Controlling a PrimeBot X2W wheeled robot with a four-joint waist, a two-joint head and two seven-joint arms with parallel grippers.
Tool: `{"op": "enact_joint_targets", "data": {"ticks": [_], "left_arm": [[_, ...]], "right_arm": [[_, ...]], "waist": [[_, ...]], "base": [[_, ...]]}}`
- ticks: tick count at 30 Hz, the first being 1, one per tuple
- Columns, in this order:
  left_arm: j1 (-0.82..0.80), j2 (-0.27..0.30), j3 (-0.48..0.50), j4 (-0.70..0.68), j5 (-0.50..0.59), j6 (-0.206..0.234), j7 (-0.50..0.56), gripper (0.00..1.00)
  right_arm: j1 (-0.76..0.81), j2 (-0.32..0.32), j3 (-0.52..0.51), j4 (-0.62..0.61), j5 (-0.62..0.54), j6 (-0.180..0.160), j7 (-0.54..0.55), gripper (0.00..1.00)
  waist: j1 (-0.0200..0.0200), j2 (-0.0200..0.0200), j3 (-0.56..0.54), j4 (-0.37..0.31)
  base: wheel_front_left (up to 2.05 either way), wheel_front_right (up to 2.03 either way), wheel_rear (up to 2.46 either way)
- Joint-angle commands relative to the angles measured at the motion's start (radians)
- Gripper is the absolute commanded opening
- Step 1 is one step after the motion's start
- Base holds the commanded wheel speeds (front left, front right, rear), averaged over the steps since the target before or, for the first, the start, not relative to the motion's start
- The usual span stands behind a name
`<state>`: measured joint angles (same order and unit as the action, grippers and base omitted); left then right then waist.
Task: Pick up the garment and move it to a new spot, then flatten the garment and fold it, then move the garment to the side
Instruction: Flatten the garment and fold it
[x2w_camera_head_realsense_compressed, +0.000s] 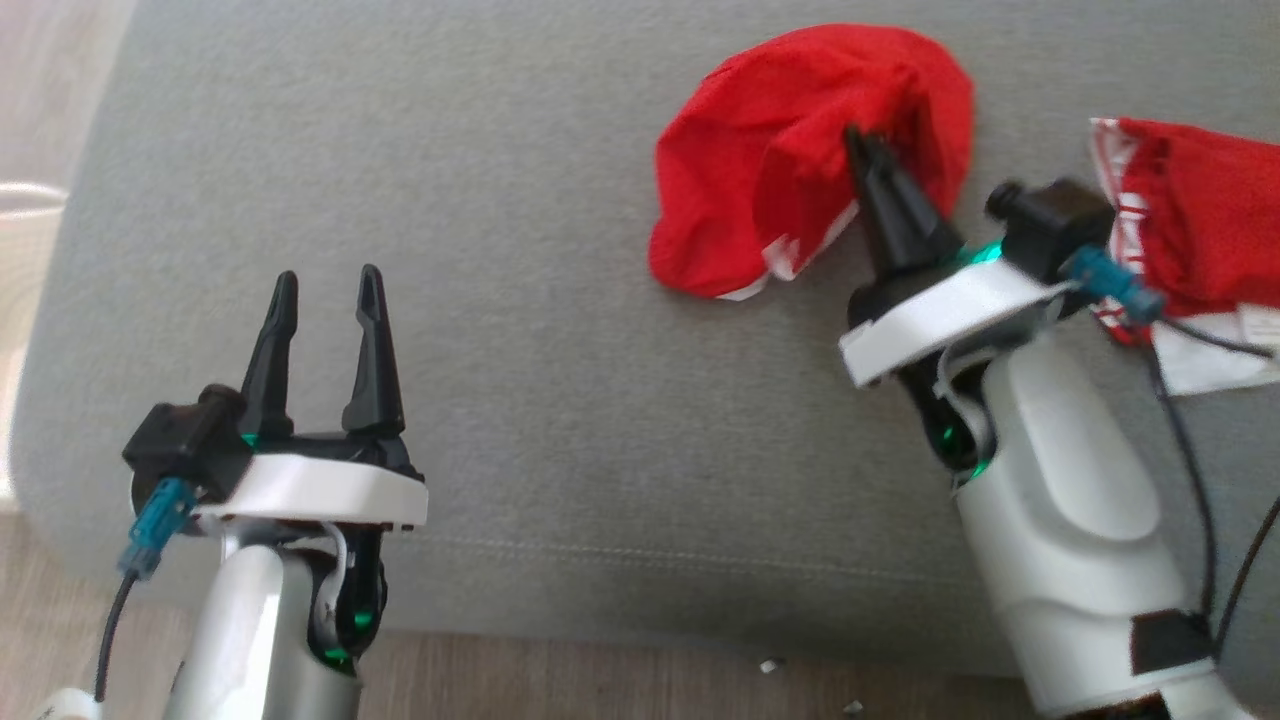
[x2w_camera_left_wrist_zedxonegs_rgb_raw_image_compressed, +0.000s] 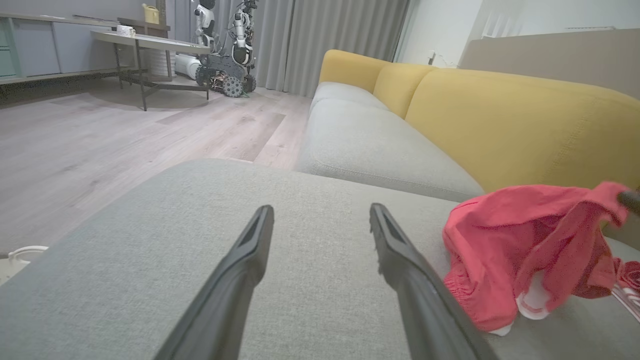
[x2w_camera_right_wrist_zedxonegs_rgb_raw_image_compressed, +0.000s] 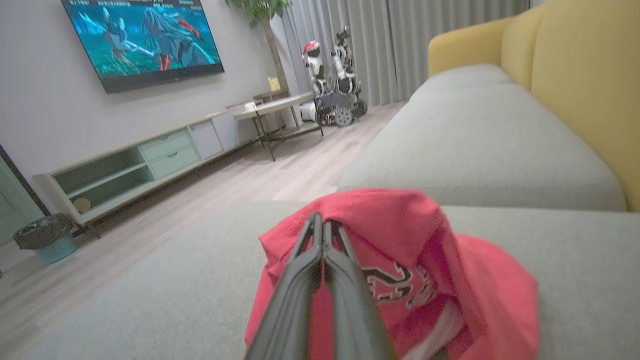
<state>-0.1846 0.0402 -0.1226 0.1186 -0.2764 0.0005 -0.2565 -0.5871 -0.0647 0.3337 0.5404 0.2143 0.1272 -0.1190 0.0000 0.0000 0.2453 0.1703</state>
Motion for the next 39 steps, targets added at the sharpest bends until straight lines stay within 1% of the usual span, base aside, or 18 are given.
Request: {"op": "enact_joint_targets", "data": {"ticks": [1,7,13,17,21,22,23,24,27,30,32,36,39], "left_arm": [[-0.012,0.01,0.034,-0.03,-0.005,0.002,-0.005,1.0],[-0.004,0.01,0.024,-0.027,-0.01,0.003,-0.005,1.0],[0.002,0.01,0.018,-0.031,-0.012,0.006,-0.005,1.0],[0.004,0.01,0.015,-0.029,-0.007,0.003,-0.005,1.0],[0.0,0.01,0.004,-0.024,0.007,-0.004,-0.005,1.0],[-0.002,0.01,0.002,-0.023,0.01,-0.006,-0.005,1.0],[-0.002,0.01,0.002,-0.023,0.01,-0.006,-0.005,1.0],[-0.005,0.01,0.0,-0.021,0.013,-0.008,-0.005,1.0],[-0.012,0.01,-0.003,-0.017,0.021,-0.013,-0.005,1.0],[-0.015,0.01,-0.001,-0.014,0.026,-0.017,-0.005,1.0],[-0.014,0.01,-0.001,-0.013,0.03,-0.02,-0.005,1.0],[-0.01,0.01,-0.003,-0.01,0.036,-0.025,-0.005,1.0],[-0.007,0.01,-0.005,-0.013,0.034,-0.025,-0.005,1.0]], "right_arm": [[-0.037,0.014,0.006,-0.074,-0.013,0.003,0.015,0.0],[-0.028,-0.006,-0.041,-0.225,0.022,0.003,0.138,0.0],[0.06,-0.046,-0.103,-0.339,0.031,0.003,0.29,0.0],[0.146,-0.052,-0.193,-0.361,0.044,0.003,0.379,0.0],[0.19,-0.052,-0.308,-0.337,0.042,0.003,0.402,0.0],[0.191,-0.052,-0.336,-0.324,0.033,0.003,0.396,0.24],[0.191,-0.052,-0.336,-0.324,0.033,0.003,0.396,0.24],[0.19,-0.055,-0.358,-0.308,0.016,0.003,0.386,1.0],[0.18,-0.053,-0.396,-0.262,-0.035,0.003,0.345,1.0],[0.171,-0.042,-0.39,-0.238,-0.067,0.003,0.298,1.0],[0.171,-0.033,-0.373,-0.24,-0.073,0.003,0.262,1.0],[0.204,-0.021,-0.322,-0.283,-0.075,0.003,0.175,1.0],[0.257,-0.013,-0.258,-0.329,-0.065,0.003,0.131,1.0]], "waist": [[0.0,0.0,-0.023,-0.031],[0.0,0.0,-0.055,-0.072],[0.0,0.0,-0.056,-0.099],[0.0,0.0,-0.052,-0.117],[0.0,0.0,-0.044,-0.133],[0.0,0.0,-0.042,-0.137],[0.0,0.0,-0.042,-0.137],[0.0,0.0,-0.039,-0.139],[0.0,0.0,-0.035,-0.147],[0.0,0.0,-0.034,-0.155],[0.0,0.0,-0.035,-0.162],[0.0,0.0,-0.042,-0.177],[0.0,0.0,-0.044,-0.193]], "base": [[0.0,0.0,0.0],[0.0,0.0,0.0],[0.0,0.0,0.0],[0.0,0.0,0.0],[0.0,0.0,0.0],[0.0,0.0,0.0],[0.0,0.0,0.0],[0.0,0.0,0.0],[0.0,0.0,0.0],[0.0,0.0,0.0],[0.0,0.0,0.0],[0.0,0.0,0.0],[0.0,0.0,0.0]]}}
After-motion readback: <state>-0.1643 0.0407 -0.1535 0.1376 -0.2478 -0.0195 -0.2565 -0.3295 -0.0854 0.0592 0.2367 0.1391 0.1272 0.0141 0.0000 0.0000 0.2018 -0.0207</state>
